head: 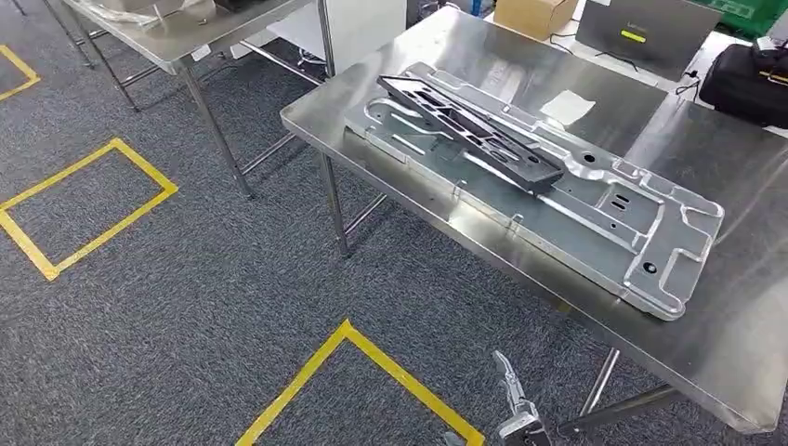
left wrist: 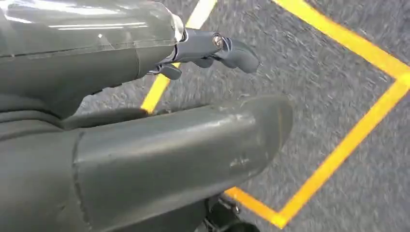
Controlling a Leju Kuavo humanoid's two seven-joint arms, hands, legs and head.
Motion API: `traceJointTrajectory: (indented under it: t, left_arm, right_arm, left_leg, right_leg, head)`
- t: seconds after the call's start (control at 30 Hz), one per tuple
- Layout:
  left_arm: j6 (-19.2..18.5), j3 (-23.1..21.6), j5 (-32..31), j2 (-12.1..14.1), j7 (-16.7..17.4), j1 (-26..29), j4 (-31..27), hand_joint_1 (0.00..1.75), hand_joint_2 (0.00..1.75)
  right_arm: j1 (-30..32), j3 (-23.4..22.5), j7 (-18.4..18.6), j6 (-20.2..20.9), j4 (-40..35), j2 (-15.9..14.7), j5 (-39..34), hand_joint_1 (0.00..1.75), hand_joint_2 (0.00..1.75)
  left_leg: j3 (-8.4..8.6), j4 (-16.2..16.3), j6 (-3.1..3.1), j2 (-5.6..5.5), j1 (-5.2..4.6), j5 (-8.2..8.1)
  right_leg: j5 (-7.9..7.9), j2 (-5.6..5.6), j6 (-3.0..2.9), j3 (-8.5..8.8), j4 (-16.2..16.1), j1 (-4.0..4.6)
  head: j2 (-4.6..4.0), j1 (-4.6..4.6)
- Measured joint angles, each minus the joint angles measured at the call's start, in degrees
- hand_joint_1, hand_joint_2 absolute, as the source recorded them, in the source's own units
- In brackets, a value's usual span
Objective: Take the parts from the cabinet and place them on the table.
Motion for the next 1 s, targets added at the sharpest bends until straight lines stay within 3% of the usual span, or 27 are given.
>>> traceJointTrajectory:
  t: [0.03, 0.1, 0.13, 0.23, 0.3, 0.37, 0.43, 0.47, 0.5, 0.53, 0.6, 0.63, 0.67, 0.77, 0.8, 0.83, 0.87, 0.9, 0.93, 0.97, 1.0]
  left_arm:
    - [0.0, -0.4, 0.0, -0.4, 0.0, -0.3, 0.0, 0.00, 0.00]
    - [0.4, -1.1, 0.0, -1.0, 0.3, -1.1, 0.0, 0.00, 0.00]
    - [0.6, -1.3, 0.0, -1.2, 0.4, -1.7, 0.0, 0.00, 0.00]
    - [1.6, -2.1, -0.4, -3.1, 0.9, -3.5, 0.0, 0.00, 0.00]
    - [2.1, -2.3, -0.3, -3.5, 1.2, -4.3, 0.0, 0.00, 0.00]
    - [2.1, -2.4, -0.3, -3.7, 1.2, -4.6, 0.0, 0.00, 0.00]
    - [2.1, -2.6, -0.3, -3.7, 1.2, -4.7, 0.0, 0.00, 0.00]
    - [2.1, -2.7, -0.4, -3.7, 1.2, -4.7, 0.0, 0.00, 0.00]
    - [2.1, -2.8, -0.7, -3.7, 1.2, -4.7, 0.0, 0.00, 0.00]
    - [2.1, -2.8, -1.0, -3.8, 1.2, -4.7, 0.0, 0.00, 0.00]
    - [2.3, -3.1, -2.0, -4.0, 1.8, -5.1, 0.0, 0.00, 0.00]
    - [2.3, -3.2, -2.7, -4.2, 2.4, -5.5, -0.1, 0.00, 0.00]
    - [2.2, -3.2, -3.3, -4.4, 3.0, -5.9, -0.2, 0.00, 0.00]
    - [1.5, -3.2, -4.8, -4.8, 3.9, -6.5, -0.9, 0.00, 0.00]
    - [2.6, -3.2, -5.8, -4.9, 4.7, -6.8, -1.5, 0.00, 0.00]
    - [6.6, -3.0, -9.6, -3.7, 7.9, -6.9, -2.8, 0.00, 0.00]
    - [12.2, -1.5, -15.4, -0.1, 12.9, -5.5, -8.2, 0.00, 0.00]
    - [19.3, 0.9, -24.5, 1.9, 20.6, -3.2, -17.1, 0.00, 0.00]
    - [24.5, 5.0, -37.7, 6.1, 32.2, -0.5, -28.8, 0.00, 0.00]
    - [25.9, 8.6, -49.0, 7.9, 43.8, 1.0, -37.3, 0.00, 0.00]
    - [26.2, 12.7, -65.3, 11.1, 54.3, 2.3, -45.7, 0.00, 0.00]
  right_arm:
    - [0.0, 0.0, 0.0, 0.0, 0.0, 0.0, 0.0, 0.00, 1.75]
    - [0.0, 0.0, 0.0, 0.0, 0.0, 0.2, -0.3, 0.00, 1.75]
    - [-0.2, -0.1, 0.0, 0.0, 0.0, 0.5, -0.8, 0.00, 1.75]
    - [0.1, -0.8, 0.3, -0.1, -0.1, 1.6, -2.5, 0.00, 1.75]
    - [0.1, -1.0, 0.5, -0.1, -0.1, 2.2, -2.8, 0.00, 1.75]
    - [0.1, -1.3, 0.5, -0.1, -0.1, 2.6, -2.8, 0.00, 1.75]
    - [0.2, -1.4, 0.5, -0.1, -0.1, 2.9, -2.8, 0.00, 1.75]
    - [0.2, -1.4, 0.6, -0.1, -0.1, 3.0, -3.0, 0.00, 1.75]
    - [0.3, -1.5, 0.8, -0.1, -0.1, 3.1, -3.2, 0.00, 1.75]
    - [0.3, -1.6, 1.0, -0.1, -0.1, 3.2, -3.5, 0.00, 1.75]
    - [0.5, -1.8, 1.3, -0.1, -0.1, 3.6, -3.9, 0.00, 1.75]
    - [0.5, -1.8, 1.5, -0.1, -0.1, 3.9, -4.0, 0.00, 1.75]
    - [0.6, -1.8, 1.6, -0.1, -0.1, 4.0, -4.0, 0.00, 1.75]
    - [1.0, -1.9, 1.8, -0.1, -0.1, 4.5, -4.0, 0.00, 1.75]
    - [1.0, -1.9, 1.9, -0.1, -0.1, 4.6, -4.0, 0.00, 1.75]
    - [1.1, -2.0, 2.1, -0.1, -0.1, 4.6, -3.9, 0.00, 1.75]
    - [1.1, -2.1, 2.1, -0.1, -0.1, 4.6, -3.7, 0.00, 1.75]
    - [1.1, -2.2, 2.1, -0.1, -0.1, 4.9, -3.7, 0.00, 1.75]
    - [1.5, -2.4, 2.2, -0.1, -0.1, 4.9, -3.7, 0.00, 1.75]
    - [1.7, -2.6, 2.2, -0.1, -0.1, 5.0, -3.7, 0.00, 0.00]
    - [1.8, -2.7, 2.3, -0.1, 0.0, 5.0, -3.6, 0.00, 0.00]
  left_leg:
    - [0.03, 0.2, -0.05, -0.04, 0.05, -0.14]
    - [0.01, 1.0, -0.53, -0.21, 0.16, -0.67]
    - [-0.27, 1.6, -1.01, -0.29, -0.20, -1.02]
    - [-0.54, 1.6, -1.74, -0.47, -0.25, -1.05]
    - [-0.68, 2.3, -2.36, -0.42, -0.03, -1.57]
    - [-2.98, 7.6, -3.03, -0.39, 0.19, -5.29]
    - [-7.71, 17.6, -3.46, -0.38, 0.35, -9.74]
    - [-9.08, 20.4, -3.47, -0.38, 0.35, -10.31]
    - [-9.09, 20.2, -3.35, -0.38, 0.34, -9.37]
    - [-7.85, 17.4, -3.12, -0.38, 0.34, -7.28]
    - [-2.72, 6.8, -2.22, -0.40, 0.19, -1.79]
    - [-0.80, 2.4, -1.48, -0.41, -0.07, -1.12]
    - [-0.61, 1.9, -1.36, -0.28, -0.26, -1.25]
    - [-0.70, 1.7, -0.91, -0.36, -0.57, -0.93]
    - [-0.20, 0.3, -0.41, -0.37, 0.01, -0.14]
    - [0.15, -0.4, -0.31, -0.34, -0.03, 0.26]
    - [0.27, -0.7, 0.03, -0.17, 0.08, 0.44]
    - [0.30, -0.7, 0.05, -0.05, 0.05, 0.39]
    - [0.21, -0.7, 0.14, 0.21, -0.01, 0.26]
    - [-0.16, -0.3, 0.19, 0.30, -0.10, 0.23]
    - [-0.44, -0.1, 0.19, 0.28, -0.04, 0.22]
  right_leg:
    - [2.55, -0.01, 0.04, 1.71, -3.7, -0.08]
    - [7.41, -0.12, 0.05, 6.89, -13.9, -0.26]
    - [6.38, -0.09, -0.21, 7.48, -15.5, -0.04]
    - [6.79, 0.16, -1.22, 7.16, -15.5, 0.28]
    - [7.19, 0.07, -2.05, 7.21, -15.9, -0.11]
    - [7.19, 0.09, -2.55, 7.14, -15.9, -0.12]
    - [7.19, 0.07, -2.59, 6.97, -15.8, 0.00]
    - [7.19, 0.07, -2.59, 6.94, -15.8, 0.04]
    - [7.18, 0.08, -2.59, 7.01, -15.8, 0.07]
    - [7.17, 0.15, -2.58, 7.11, -15.8, 0.13]
    - [7.10, 0.32, -2.55, 7.43, -15.8, 0.30]
    - [7.09, 0.32, -2.51, 7.45, -15.9, 0.30]
    - [7.03, 0.35, -2.13, 7.31, -15.8, 0.59]
    - [7.43, 0.30, -1.05, 7.34, -16.3, 0.23]
    - [7.21, 0.20, -0.42, 7.42, -16.4, 0.64]
    - [6.39, 0.02, -0.28, 7.24, -15.5, 0.33]
    - [4.01, 0.09, -0.34, 5.88, -12.5, 0.45]
    - [1.54, 0.08, -0.35, 3.90, -8.2, 0.52]
    - [-0.61, 0.01, -0.28, 1.62, -3.5, 0.43]
    - [-1.58, -0.04, -0.13, -0.25, -0.1, 0.28]
    - [-0.93, 0.01, 0.03, -0.82, 0.7, 0.24]
  head:
    - [0.00, 0.02]
    - [0.00, 0.07]
    - [0.00, 0.13]
    - [0.00, 0.07]
    - [0.00, 0.07]
    - [0.00, -0.37]
    - [0.00, -0.37]
    - [0.00, -0.39]
    - [0.00, -0.37]
    - [0.00, -0.39]
    - [0.00, -0.42]
    - [0.00, -0.33]
    - [0.00, -0.31]
    - [0.00, -0.42]
    - [0.00, -0.35]
    - [0.00, -0.16]
    - [0.00, 0.13]
    - [0.00, 0.42]
    - [0.00, 0.50]
    - [0.00, 0.11]
    - [0.00, 0.26]
